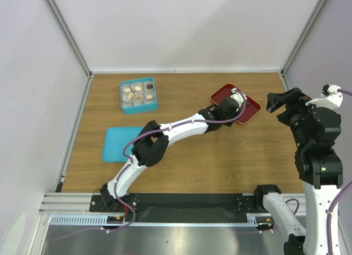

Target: Pack the chocolate

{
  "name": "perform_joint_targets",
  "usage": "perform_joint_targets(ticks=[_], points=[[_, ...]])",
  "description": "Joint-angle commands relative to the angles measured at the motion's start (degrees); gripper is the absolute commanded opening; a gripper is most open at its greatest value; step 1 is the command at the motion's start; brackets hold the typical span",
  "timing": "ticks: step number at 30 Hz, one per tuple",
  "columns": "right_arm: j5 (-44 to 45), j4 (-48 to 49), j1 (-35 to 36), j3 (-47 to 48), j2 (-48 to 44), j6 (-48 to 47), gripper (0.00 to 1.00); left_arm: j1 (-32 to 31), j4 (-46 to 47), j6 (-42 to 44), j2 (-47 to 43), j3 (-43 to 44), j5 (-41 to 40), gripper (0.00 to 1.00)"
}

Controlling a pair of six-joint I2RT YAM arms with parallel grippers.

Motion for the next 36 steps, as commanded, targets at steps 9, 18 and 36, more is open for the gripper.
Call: perform_joint_targets(ticks=[9, 18, 36], points=[[1.1, 1.2, -0.2, 1.2, 0.3, -1.1, 0.88, 0.2, 0.8, 0.9, 2.7, 5.7, -1.4, 0.47], [1.7, 1.4, -0.1, 1.2, 0.5, -1.4, 0.88, 1.0, -0.1, 0.4, 4.7, 6.9, -0.9, 0.47], [2.6, 1.2, -0.1, 1.2, 0.4, -1.9, 0.88, 2.2, 1.8, 1.0, 5.6, 6.7, 3.2, 0.43]])
